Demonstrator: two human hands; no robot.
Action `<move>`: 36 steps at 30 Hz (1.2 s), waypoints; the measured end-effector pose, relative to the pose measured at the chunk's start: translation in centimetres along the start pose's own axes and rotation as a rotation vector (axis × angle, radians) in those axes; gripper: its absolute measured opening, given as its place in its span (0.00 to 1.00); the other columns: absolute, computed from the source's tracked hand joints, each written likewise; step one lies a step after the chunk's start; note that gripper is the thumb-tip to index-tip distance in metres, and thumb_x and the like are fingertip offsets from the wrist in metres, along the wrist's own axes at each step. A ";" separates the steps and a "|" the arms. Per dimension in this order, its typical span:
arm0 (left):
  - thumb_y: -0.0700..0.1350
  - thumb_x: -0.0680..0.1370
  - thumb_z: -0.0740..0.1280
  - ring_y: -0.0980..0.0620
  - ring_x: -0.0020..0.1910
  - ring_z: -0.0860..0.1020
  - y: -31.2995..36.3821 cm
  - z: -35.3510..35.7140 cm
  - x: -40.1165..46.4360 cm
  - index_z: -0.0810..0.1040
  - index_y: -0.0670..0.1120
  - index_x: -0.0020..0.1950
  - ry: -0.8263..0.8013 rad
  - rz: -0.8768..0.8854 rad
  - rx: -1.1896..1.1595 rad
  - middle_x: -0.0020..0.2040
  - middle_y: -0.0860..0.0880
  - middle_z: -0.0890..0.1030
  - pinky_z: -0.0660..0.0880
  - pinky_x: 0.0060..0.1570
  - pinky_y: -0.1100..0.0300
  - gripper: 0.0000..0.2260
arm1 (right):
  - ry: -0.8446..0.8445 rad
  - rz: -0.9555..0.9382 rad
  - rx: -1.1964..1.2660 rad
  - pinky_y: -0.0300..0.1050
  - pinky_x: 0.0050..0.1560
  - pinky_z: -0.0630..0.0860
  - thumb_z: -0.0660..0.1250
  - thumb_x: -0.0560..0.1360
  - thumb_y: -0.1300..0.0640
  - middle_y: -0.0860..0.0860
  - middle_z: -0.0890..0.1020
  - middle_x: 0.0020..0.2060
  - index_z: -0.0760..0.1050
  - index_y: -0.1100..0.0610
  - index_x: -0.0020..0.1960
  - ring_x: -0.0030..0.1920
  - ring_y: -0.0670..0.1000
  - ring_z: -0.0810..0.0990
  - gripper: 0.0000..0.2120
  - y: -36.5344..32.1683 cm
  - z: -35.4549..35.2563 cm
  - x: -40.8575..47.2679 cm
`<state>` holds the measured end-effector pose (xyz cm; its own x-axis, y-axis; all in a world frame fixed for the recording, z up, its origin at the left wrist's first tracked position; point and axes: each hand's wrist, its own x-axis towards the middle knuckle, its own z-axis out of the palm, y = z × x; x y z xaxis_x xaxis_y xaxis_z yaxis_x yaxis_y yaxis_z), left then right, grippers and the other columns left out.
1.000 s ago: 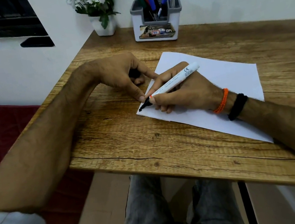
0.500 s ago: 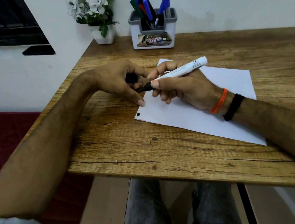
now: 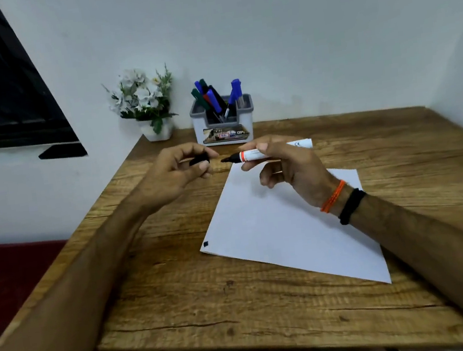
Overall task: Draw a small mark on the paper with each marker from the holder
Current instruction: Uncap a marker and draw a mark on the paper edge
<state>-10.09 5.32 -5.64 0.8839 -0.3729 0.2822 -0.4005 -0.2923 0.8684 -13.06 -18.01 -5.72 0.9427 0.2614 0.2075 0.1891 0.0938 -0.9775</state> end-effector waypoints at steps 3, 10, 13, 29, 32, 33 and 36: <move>0.33 0.78 0.65 0.48 0.48 0.82 -0.2 0.2 0.1 0.79 0.43 0.57 0.040 0.011 -0.070 0.45 0.46 0.82 0.79 0.50 0.62 0.11 | -0.023 0.000 0.004 0.39 0.33 0.74 0.62 0.74 0.52 0.59 0.86 0.46 0.83 0.57 0.55 0.31 0.51 0.79 0.17 0.2 -0.3 0.1; 0.38 0.72 0.70 0.52 0.41 0.82 0.0 0.7 0.1 0.80 0.41 0.53 0.083 0.007 -0.152 0.46 0.44 0.82 0.80 0.45 0.63 0.10 | -0.020 -0.021 -0.004 0.40 0.32 0.74 0.63 0.74 0.54 0.60 0.86 0.47 0.81 0.57 0.54 0.30 0.51 0.79 0.14 0.6 -0.3 0.3; 0.38 0.72 0.70 0.52 0.41 0.82 -0.1 0.9 0.1 0.80 0.40 0.54 0.074 0.010 -0.153 0.48 0.43 0.82 0.80 0.45 0.62 0.12 | -0.015 -0.011 0.002 0.40 0.30 0.74 0.64 0.73 0.54 0.60 0.86 0.47 0.79 0.58 0.51 0.28 0.51 0.79 0.11 0.6 -0.2 0.4; 0.39 0.69 0.72 0.51 0.41 0.82 0.5 1.1 -0.2 0.82 0.39 0.54 0.123 0.014 -0.167 0.48 0.43 0.84 0.80 0.40 0.63 0.14 | 0.070 -0.093 -0.126 0.38 0.28 0.71 0.72 0.75 0.57 0.55 0.86 0.39 0.84 0.59 0.53 0.27 0.51 0.73 0.09 0.9 -0.3 0.3; 0.38 0.69 0.72 0.51 0.39 0.84 0.5 1.2 -0.3 0.82 0.40 0.53 0.171 -0.007 -0.196 0.44 0.45 0.86 0.80 0.38 0.64 0.13 | 0.059 -0.125 -0.160 0.38 0.27 0.71 0.71 0.75 0.57 0.56 0.86 0.39 0.84 0.60 0.52 0.26 0.49 0.74 0.09 1.1 -0.7 0.6; 0.40 0.69 0.72 0.51 0.39 0.84 0.5 1.2 -0.3 0.83 0.40 0.53 0.188 -0.014 -0.212 0.43 0.45 0.86 0.80 0.37 0.64 0.13 | 0.052 -0.166 -0.218 0.37 0.27 0.71 0.71 0.75 0.58 0.56 0.86 0.38 0.84 0.61 0.52 0.26 0.47 0.74 0.09 1.2 -0.9 0.7; 0.42 0.69 0.72 0.52 0.36 0.84 0.6 1.6 -0.3 0.82 0.41 0.54 0.230 -0.028 -0.235 0.40 0.45 0.86 0.80 0.35 0.65 0.14 | 0.028 -0.364 -0.558 0.35 0.33 0.70 0.70 0.77 0.56 0.49 0.84 0.34 0.83 0.57 0.50 0.30 0.43 0.77 0.06 1.7 -1.1 0.9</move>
<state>-10.96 3.89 -5.87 0.9360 -0.1513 0.3180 -0.3320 -0.0782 0.9400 -11.55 -18.69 -7.25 0.7972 0.2811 0.5343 0.6033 -0.3417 -0.7205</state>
